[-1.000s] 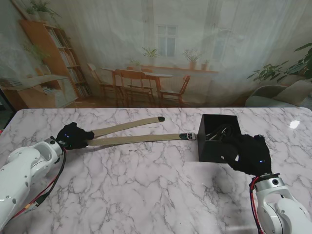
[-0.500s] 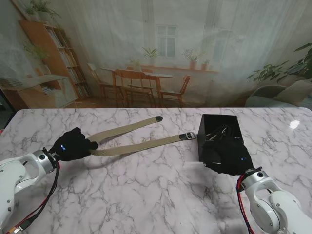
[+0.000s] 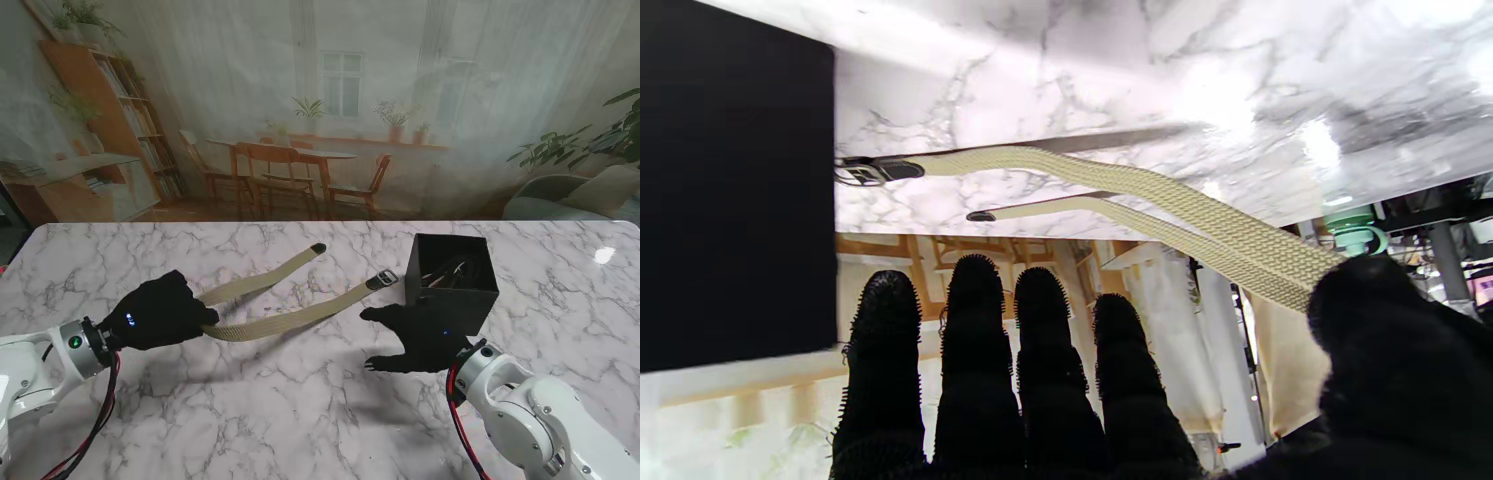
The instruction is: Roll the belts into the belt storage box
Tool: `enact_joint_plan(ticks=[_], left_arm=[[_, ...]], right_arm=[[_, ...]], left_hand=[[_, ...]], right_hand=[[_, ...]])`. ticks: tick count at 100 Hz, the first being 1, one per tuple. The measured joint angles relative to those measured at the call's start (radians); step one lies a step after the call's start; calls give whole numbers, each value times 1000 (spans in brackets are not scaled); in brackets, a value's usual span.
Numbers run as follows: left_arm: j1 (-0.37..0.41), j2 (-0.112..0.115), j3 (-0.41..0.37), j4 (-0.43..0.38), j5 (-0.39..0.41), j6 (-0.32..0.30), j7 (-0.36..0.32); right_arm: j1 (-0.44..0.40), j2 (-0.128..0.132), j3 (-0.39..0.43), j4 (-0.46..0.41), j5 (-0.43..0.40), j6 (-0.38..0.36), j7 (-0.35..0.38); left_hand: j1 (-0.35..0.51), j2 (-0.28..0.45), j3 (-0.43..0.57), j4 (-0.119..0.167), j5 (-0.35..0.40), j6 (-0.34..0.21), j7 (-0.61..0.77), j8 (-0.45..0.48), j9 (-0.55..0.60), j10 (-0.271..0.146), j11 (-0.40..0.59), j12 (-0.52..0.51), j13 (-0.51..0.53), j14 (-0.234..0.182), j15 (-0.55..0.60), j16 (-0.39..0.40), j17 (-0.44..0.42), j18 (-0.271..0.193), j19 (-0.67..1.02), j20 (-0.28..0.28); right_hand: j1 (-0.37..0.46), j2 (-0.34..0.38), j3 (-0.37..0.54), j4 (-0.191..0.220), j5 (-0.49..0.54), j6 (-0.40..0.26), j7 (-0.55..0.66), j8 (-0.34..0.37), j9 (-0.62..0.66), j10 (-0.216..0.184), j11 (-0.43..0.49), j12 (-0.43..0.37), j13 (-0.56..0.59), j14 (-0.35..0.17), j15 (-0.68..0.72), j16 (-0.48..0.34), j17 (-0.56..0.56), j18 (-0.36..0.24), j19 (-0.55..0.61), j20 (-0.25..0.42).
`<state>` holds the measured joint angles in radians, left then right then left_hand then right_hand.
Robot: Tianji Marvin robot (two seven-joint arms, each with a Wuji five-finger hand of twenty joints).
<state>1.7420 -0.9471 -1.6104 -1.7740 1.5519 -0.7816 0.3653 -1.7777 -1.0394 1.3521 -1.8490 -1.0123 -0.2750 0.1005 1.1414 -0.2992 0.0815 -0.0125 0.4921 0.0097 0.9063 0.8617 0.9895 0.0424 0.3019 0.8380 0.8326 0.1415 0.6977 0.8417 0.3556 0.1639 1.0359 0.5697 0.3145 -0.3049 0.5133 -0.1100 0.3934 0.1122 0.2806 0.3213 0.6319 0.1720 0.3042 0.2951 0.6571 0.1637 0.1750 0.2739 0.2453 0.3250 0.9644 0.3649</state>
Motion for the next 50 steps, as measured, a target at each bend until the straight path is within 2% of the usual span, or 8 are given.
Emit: enact_joint_plan(ticks=[13,36,50], left_arm=[[44,-2,-24,-50,1,-22,6],[92,-9,-47,-90,-21,-91,11],[83,-15,-28,-100,-70,-137,-3]], right_arm=[[-2,0,-23,-32,-9,2,-12],[34,-2,-106,-33,40,4,-65],[118,-5,-177,3,145,23,-23]], left_hand=[[0,0,0,0,0,0,0,0,0,0,0,0,0,0,0,1,1,0,0,0],[-1,-10,9,0,14,0,0,0,0,0,9,0,2,0,0,1,6,0,0,0],[-1,-10,9,0,14,0,0,0,0,0,9,0,2,1,0,2,8,0,0,0]], right_hand=[[0,10,-18,5,21,0,1,0,3,0,14,-4,3,1,0,0,12,0,2,11],[0,9,-27,5,30,0,1,5,2,1,14,-5,3,1,0,0,17,0,8,13],[0,7,-27,5,27,0,0,5,-44,16,15,-15,-17,5,0,0,-9,0,9,13]])
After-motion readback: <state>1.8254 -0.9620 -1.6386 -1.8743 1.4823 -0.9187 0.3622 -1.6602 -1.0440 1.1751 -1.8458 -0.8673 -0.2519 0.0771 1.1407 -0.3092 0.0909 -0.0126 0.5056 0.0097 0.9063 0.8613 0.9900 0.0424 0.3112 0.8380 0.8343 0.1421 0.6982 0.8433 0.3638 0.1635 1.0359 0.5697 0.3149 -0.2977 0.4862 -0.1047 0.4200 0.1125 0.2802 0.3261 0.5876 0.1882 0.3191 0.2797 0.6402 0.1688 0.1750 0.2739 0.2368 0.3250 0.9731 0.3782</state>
